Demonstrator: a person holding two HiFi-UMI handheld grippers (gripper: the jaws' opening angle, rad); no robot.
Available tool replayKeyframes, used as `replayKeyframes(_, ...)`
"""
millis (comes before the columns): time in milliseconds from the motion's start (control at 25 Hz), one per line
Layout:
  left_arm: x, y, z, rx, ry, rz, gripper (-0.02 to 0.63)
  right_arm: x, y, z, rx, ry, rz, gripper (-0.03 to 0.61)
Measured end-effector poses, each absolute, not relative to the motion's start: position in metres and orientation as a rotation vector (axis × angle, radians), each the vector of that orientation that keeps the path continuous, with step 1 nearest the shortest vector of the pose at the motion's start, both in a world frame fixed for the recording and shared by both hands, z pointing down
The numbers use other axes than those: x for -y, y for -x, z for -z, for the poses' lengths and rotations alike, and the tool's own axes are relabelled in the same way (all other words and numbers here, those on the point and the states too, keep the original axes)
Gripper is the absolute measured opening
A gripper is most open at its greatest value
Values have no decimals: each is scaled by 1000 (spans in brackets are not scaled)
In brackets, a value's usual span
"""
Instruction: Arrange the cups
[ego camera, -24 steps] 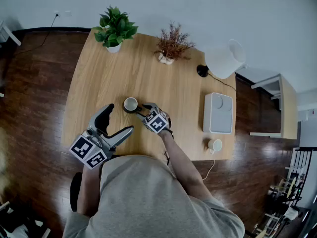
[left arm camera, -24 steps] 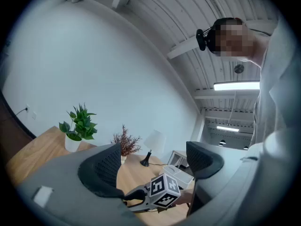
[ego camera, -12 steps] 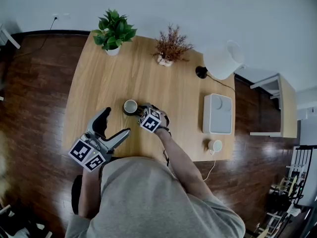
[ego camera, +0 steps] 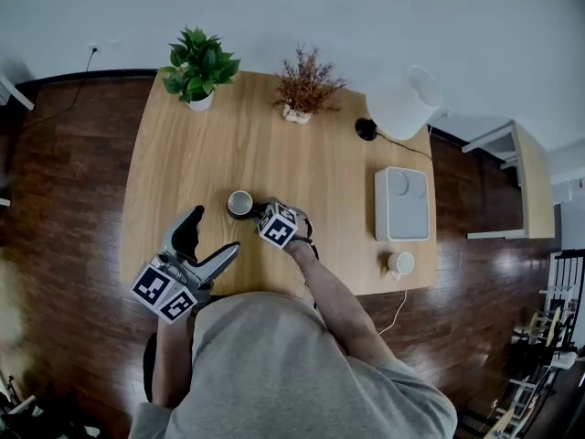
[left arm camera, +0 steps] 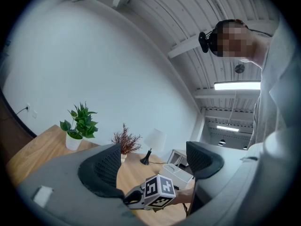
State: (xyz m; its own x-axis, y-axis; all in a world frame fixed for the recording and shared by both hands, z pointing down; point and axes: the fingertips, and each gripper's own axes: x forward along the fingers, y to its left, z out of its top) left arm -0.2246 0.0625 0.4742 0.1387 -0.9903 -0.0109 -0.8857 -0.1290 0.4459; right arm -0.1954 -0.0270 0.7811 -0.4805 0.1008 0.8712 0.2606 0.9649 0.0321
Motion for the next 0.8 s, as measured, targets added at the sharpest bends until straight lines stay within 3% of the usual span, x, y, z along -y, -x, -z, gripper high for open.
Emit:
replayKeyframes(280, -23, 200, -478, 1680, -2182, 412, 433, 55, 155, -766, 2212, 60, -61, 83)
replayKeyframes(800, 106, 15, -444, 1152, -2563, 346, 433, 217, -22, -647, 2476, -624, -248, 83)
